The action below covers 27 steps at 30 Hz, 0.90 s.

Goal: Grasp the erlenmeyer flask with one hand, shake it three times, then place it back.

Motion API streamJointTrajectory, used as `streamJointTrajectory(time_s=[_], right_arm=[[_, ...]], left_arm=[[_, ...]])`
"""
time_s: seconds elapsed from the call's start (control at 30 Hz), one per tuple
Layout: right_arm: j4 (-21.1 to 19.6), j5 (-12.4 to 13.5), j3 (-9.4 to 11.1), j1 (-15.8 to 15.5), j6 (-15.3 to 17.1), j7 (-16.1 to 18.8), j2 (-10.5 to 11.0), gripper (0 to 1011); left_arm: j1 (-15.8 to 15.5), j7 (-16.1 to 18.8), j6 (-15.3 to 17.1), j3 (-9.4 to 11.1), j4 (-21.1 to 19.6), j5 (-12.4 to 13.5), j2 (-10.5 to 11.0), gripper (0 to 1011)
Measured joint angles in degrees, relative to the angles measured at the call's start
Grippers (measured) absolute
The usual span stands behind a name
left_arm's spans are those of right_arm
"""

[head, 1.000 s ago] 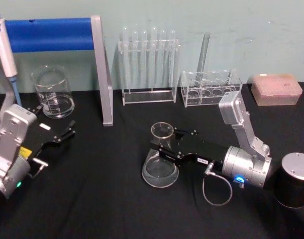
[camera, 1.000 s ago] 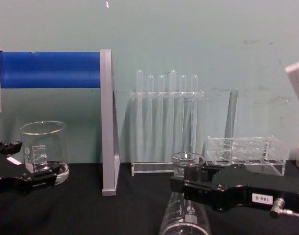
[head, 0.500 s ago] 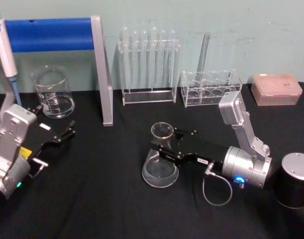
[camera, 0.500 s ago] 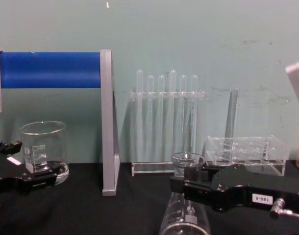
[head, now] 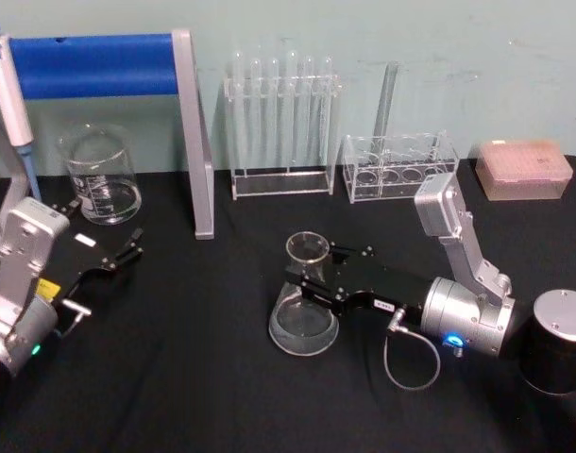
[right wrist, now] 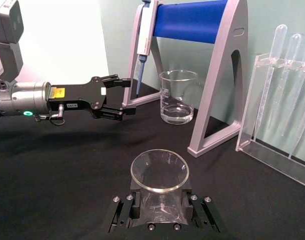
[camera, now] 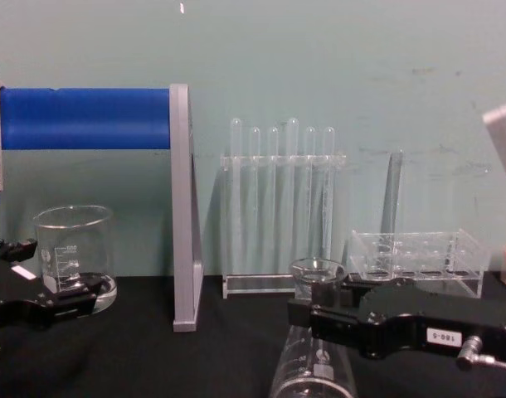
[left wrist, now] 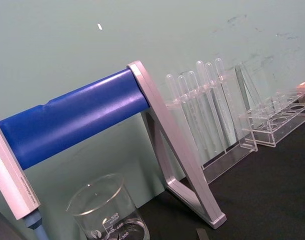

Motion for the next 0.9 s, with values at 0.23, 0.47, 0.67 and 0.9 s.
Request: streamJointTrajectory(time_s=[0.23,0.47,0.67,0.9], right_arm=[[0.00,-0.03,0.00,0.00,0.00,0.00,0.00,451],[0.06,-0.16,-0.03,-0.04,0.18,0.00,0.01,640],[0.06,-0.15,-0.02,-0.02,0.13,0.00,0.00,815],[0.05,-0.15,0.00,0.00,0.08,0.00,0.00,1003]], left_arm=[[0.00,0.00,0.00,0.00,0.00,0.00,0.00,1001],[0.00,0.00,0.00,0.00,0.00,0.00,0.00,1001],[0.00,0.00,0.00,0.00,0.00,0.00,0.00,1001],[0.00,0.00,0.00,0.00,0.00,0.00,0.00,1001]])
